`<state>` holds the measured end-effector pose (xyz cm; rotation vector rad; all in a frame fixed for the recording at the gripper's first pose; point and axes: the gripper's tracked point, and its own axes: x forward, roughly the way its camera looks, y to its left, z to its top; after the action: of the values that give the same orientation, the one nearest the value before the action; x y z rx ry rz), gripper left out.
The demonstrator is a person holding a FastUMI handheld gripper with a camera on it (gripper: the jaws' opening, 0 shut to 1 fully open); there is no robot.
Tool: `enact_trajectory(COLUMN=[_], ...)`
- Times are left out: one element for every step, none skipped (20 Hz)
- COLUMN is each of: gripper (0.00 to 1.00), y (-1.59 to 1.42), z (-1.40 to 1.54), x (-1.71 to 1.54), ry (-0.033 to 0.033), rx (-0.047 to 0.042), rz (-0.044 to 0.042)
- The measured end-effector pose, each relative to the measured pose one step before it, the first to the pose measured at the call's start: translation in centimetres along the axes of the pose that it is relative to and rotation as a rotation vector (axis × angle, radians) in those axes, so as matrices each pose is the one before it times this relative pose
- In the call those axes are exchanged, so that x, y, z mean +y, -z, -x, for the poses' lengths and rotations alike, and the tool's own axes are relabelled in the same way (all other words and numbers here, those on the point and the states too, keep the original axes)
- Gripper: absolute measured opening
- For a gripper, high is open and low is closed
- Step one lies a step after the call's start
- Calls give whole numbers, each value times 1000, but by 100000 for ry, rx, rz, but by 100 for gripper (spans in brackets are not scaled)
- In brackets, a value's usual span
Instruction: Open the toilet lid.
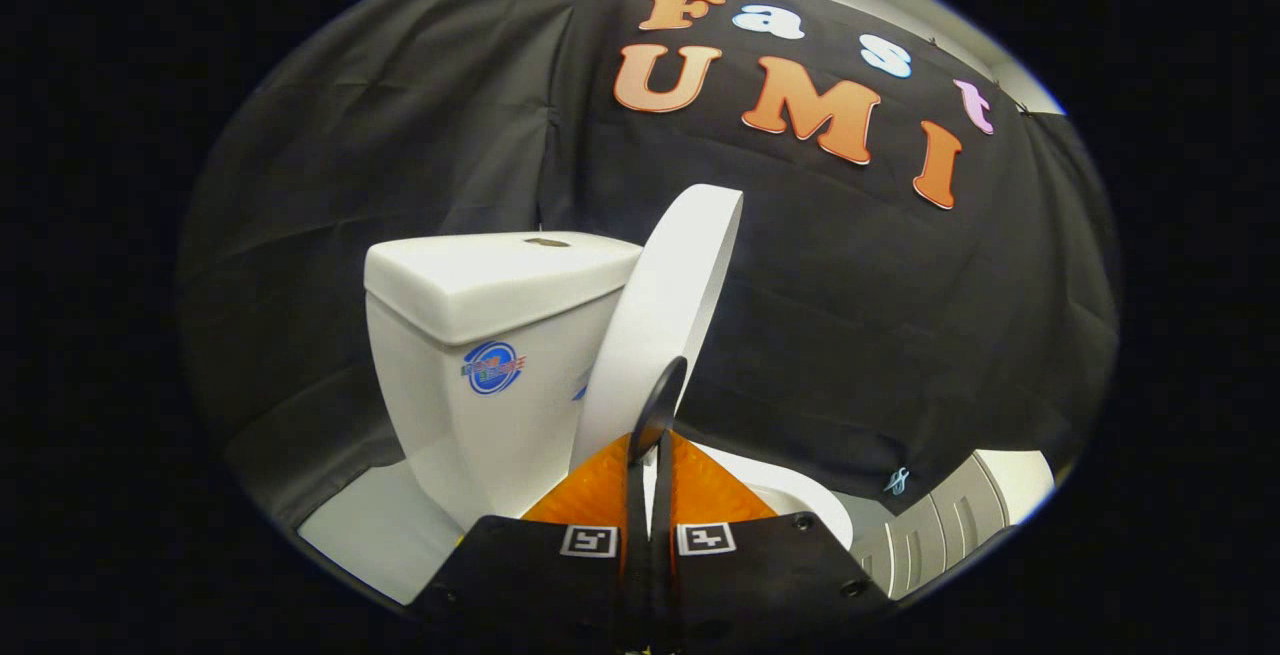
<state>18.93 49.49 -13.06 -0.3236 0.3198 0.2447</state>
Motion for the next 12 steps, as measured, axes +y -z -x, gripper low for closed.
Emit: enact_trajectory(gripper=[8,8,8,8,8,8,8,8,8,8,9,9], y=[66,-76,-177,-183,70,304,245,297,462,719,-121,-28], z=[-118,-142,-145,-257,-155,-395,-258,-179,-170,-257,-330,-41], x=[503,579,432,406,415,653,362,409,396,530,21,15], ry=[-1233,-1238,-1133,-1116,-896,-948,-890,-790,-816,-1105,706,492], rx=[385,230,-430,218,914,1139,962,1004,1237,2157,-1421,-1210], rz=[-498,-647,-723,-607,-353,169,109,-231,-527,-820,-228,576])
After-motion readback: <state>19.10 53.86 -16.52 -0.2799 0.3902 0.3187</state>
